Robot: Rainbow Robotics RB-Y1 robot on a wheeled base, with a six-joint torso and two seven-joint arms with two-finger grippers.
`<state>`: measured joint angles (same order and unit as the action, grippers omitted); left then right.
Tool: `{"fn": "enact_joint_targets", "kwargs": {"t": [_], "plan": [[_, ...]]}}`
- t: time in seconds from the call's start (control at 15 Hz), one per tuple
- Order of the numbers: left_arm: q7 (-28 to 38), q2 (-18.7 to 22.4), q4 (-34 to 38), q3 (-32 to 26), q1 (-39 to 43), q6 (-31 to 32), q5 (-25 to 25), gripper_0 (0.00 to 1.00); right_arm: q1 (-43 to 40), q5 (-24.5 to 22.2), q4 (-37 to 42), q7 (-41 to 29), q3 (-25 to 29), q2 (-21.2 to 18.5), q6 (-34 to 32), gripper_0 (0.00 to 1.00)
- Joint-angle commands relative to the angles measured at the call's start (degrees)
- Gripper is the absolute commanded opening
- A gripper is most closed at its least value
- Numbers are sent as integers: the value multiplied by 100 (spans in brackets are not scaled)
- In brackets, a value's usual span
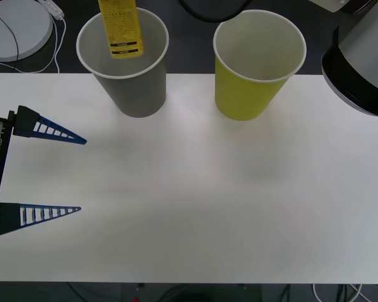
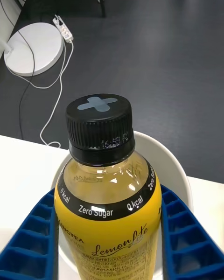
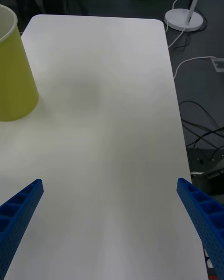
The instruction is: Put the can into the green bin and the plastic bottle into the gray bin
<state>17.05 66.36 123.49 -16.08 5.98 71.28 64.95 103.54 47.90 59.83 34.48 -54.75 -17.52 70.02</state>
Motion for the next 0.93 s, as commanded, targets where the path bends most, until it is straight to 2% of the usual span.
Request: {"fn": "enact_joint_targets", "kwargs": {"t": [0.07, 0.6, 0.93], "plan": [[0, 0, 0, 0, 0, 0, 0, 100, 0, 0, 11, -29, 0, -6, 65, 100], [0, 0, 0, 0, 0, 0, 0, 100, 0, 0, 126, -56, 0, -15, 170, 100], [0, 0, 0, 0, 0, 0, 0, 100, -167, 9, 802, -117, 0, -305, 320, 100]]}}
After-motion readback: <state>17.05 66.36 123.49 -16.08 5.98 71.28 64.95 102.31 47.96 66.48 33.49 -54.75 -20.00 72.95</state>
